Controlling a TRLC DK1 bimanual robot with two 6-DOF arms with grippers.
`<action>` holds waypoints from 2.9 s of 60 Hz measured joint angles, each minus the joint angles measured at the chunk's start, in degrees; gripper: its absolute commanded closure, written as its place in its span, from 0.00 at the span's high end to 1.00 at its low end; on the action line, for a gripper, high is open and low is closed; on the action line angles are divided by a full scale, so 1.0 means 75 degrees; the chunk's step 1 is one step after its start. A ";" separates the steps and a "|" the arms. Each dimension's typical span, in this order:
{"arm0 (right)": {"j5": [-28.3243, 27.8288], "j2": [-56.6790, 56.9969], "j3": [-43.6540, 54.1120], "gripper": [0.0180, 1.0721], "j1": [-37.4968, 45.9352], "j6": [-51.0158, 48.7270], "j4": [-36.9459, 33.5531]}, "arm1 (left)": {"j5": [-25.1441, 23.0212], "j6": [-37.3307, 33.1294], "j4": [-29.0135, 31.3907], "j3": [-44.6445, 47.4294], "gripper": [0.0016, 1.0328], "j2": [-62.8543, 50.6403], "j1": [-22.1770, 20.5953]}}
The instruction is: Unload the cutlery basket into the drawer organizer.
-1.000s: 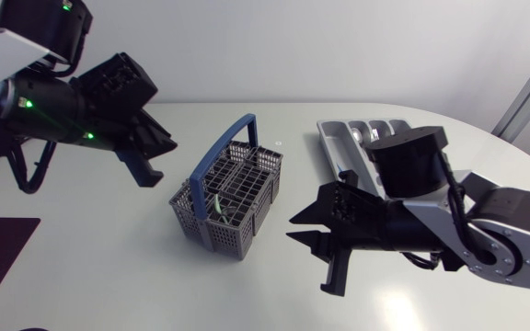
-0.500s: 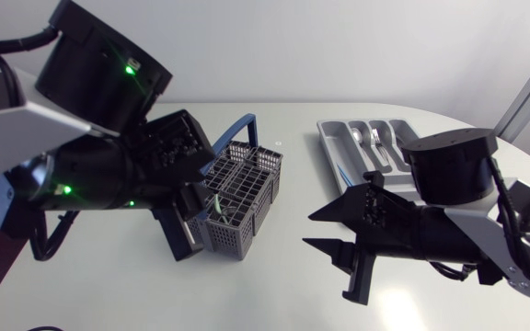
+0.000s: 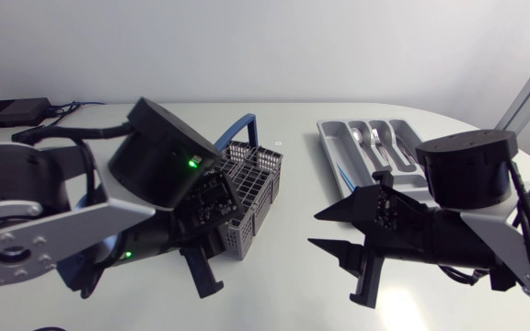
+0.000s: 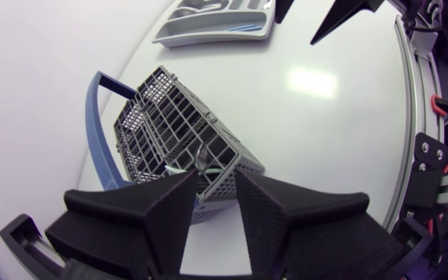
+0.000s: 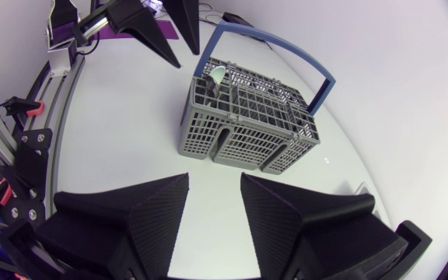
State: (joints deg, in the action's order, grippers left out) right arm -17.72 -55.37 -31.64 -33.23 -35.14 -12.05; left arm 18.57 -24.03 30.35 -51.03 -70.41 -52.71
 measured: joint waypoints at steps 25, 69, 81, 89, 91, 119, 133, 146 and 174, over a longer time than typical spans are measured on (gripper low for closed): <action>-0.0198 0.0143 0.0122 0.49 0.0367 -0.0032 -0.0026 | 0.0332 -0.0417 -0.1338 0.0653 0.45 -0.0443 -0.0003; -0.0469 0.1746 0.0638 0.50 0.0997 -0.0676 -0.0580 | 0.0370 -0.1358 -0.1909 0.0711 0.49 -0.0606 0.0303; -0.0688 0.2052 0.1070 0.50 0.1070 -0.0854 -0.0574 | 0.0122 -0.1492 -0.1510 0.0356 0.50 -0.0597 0.0210; -0.0883 0.2136 0.1262 0.50 0.1125 -0.0915 -0.0557 | -0.0064 -0.1565 -0.1075 -0.0105 0.50 -0.0600 0.0213; -0.0906 0.2139 0.1279 0.50 0.1134 -0.0924 -0.0539 | -0.0082 -0.1588 -0.0953 -0.0213 0.50 -0.0606 0.0213; -0.1198 0.1871 0.1300 0.52 0.1148 -0.1070 -0.0315 | -0.0673 -0.3337 -0.0041 -0.0527 0.50 -0.0603 0.0519; -0.1274 0.1693 0.1300 0.52 0.1154 -0.1096 -0.0300 | -0.0883 -0.4701 0.0306 -0.0659 0.50 -0.0638 0.1040; -0.1276 0.1431 0.1300 0.52 0.1154 -0.1096 -0.0131 | -0.1110 -0.5697 0.0469 -0.0935 0.50 -0.0758 0.1198; -0.1475 0.0979 0.1300 0.52 0.1247 -0.1099 0.0189 | -0.1306 -0.6781 0.0577 -0.1207 0.49 -0.1448 0.1352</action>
State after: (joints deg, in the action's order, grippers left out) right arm -28.77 -48.03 -21.89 -23.88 -43.38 -10.63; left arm 8.78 -74.89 34.68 -60.07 -81.28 -42.57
